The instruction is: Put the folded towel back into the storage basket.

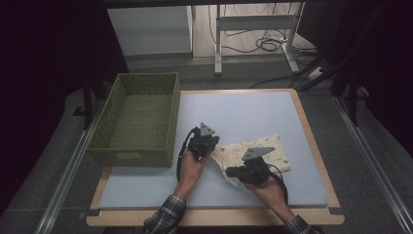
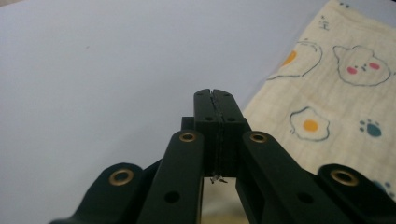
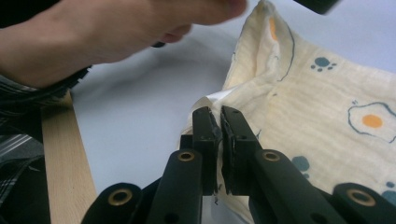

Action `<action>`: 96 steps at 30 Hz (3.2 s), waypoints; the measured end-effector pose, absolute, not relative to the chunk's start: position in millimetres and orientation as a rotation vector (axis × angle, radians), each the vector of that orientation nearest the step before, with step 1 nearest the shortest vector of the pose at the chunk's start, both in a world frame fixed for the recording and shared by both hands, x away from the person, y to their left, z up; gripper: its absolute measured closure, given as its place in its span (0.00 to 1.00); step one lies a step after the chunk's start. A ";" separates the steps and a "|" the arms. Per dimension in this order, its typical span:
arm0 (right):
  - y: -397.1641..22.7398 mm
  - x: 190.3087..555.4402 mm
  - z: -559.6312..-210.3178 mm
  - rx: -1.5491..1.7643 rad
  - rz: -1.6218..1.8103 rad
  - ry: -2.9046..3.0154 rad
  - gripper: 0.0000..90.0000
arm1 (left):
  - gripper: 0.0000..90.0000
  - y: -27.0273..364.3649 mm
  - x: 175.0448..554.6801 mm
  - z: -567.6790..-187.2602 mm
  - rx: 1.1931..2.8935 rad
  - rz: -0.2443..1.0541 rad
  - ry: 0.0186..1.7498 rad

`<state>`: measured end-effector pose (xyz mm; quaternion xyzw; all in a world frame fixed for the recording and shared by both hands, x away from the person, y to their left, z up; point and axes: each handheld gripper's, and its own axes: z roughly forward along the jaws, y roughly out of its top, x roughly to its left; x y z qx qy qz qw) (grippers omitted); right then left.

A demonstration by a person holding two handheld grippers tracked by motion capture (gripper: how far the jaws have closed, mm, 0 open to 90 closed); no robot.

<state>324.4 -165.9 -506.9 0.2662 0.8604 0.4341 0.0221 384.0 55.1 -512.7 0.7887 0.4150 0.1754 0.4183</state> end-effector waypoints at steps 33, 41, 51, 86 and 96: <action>-145.0 324.4 -507.2 0.772 1.363 2.689 0.94 | 0.97 61.5 374.9 -500.5 1.989 0.430 1.047; -191.2 326.0 -497.0 0.875 1.405 2.564 0.94 | 0.97 7.1 390.9 -482.5 2.025 0.471 0.918; -247.9 328.8 -499.3 1.030 1.392 2.449 0.94 | 0.96 -37.7 412.2 -487.7 2.030 0.398 0.844; -340.1 334.7 -507.0 1.272 1.244 2.277 0.79 | 0.57 -119.5 445.4 -488.8 2.078 0.354 0.774; -375.8 321.7 -500.7 1.332 1.134 2.221 0.72 | 0.46 -89.4 439.1 -490.0 2.095 0.401 0.816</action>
